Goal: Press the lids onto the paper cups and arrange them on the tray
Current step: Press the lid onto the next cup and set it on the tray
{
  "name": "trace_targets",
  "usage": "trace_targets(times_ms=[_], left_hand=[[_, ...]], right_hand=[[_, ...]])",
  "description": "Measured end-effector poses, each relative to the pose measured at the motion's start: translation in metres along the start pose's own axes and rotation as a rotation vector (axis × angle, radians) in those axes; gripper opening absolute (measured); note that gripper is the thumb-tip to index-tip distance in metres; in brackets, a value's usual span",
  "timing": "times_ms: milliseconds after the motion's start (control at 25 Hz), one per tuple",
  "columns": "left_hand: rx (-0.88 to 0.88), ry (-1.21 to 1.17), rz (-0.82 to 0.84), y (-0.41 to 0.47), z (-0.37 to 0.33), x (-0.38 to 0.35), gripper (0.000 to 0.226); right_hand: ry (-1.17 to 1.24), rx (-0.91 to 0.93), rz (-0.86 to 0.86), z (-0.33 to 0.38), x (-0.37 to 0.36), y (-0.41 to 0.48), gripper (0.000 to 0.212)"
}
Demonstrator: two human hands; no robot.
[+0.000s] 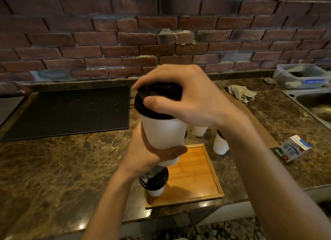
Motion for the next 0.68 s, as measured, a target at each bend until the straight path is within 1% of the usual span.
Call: trace_targets(times_ms=[40, 80, 120, 200, 240, 280, 320, 360, 440, 480, 520, 560, 600, 680], left_hand=[[-0.011, -0.005, -0.011, 0.001, 0.0, 0.001, 0.082], [-0.033, 0.001, -0.044, 0.002, 0.0, 0.002, 0.083], [-0.052, 0.039, -0.099, 0.002, -0.001, 0.002, 0.086], [-0.051, 0.139, -0.209, 0.0, -0.003, -0.004, 0.09], [-0.05, 0.182, -0.243, -0.002, -0.004, -0.007, 0.091], [-0.045, 0.194, -0.254, -0.003, -0.005, -0.008, 0.092], [-0.034, 0.164, -0.237, -0.003, -0.005, -0.005, 0.091], [-0.018, 0.112, -0.18, -0.001, -0.005, -0.001, 0.09], [0.016, 0.027, 0.029, 0.001, -0.007, 0.004, 0.081], [0.027, 0.002, 0.121, -0.001, -0.009, 0.003, 0.074], [0.044, -0.026, 0.168, -0.002, -0.01, 0.002, 0.07], [0.06, -0.051, 0.167, -0.003, -0.009, 0.001, 0.068], [0.055, -0.056, 0.123, -0.003, -0.01, 0.001, 0.068], [0.01, -0.032, -0.014, 0.0, -0.013, -0.002, 0.068]], right_hand=[[0.021, 0.017, 0.031, 0.0, -0.001, 0.0, 0.032], [-0.006, -0.014, 0.034, -0.001, -0.005, 0.0, 0.031], [-0.09, -0.08, -0.005, -0.004, -0.01, 0.002, 0.032], [-0.388, -0.249, -0.216, -0.006, -0.019, 0.0, 0.04], [-0.495, -0.286, -0.293, -0.003, -0.023, -0.001, 0.043], [-0.512, -0.289, -0.325, -0.002, -0.023, -0.001, 0.043], [-0.458, -0.253, -0.298, -0.003, -0.02, 0.0, 0.041], [-0.316, -0.199, -0.21, -0.007, -0.014, 0.002, 0.037], [0.05, -0.094, 0.061, -0.006, -0.002, 0.003, 0.03], [0.202, -0.029, 0.13, -0.003, 0.002, 0.001, 0.028], [0.291, 0.021, 0.146, -0.001, 0.005, -0.001, 0.026], [0.291, 0.033, 0.113, 0.001, 0.005, -0.002, 0.024], [0.224, 0.018, 0.044, 0.002, 0.003, -0.002, 0.023], [-0.037, -0.057, -0.142, 0.005, -0.004, 0.0, 0.025]])
Point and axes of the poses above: each hand's wrist, its own y-axis towards the middle knuckle, its own x-axis out of the back of the hand, z = x × y, the point moved 5 cm from there along y, towards the middle knuckle, and after that the axes turned 4 degrees about -z, right-handed, at the moved point
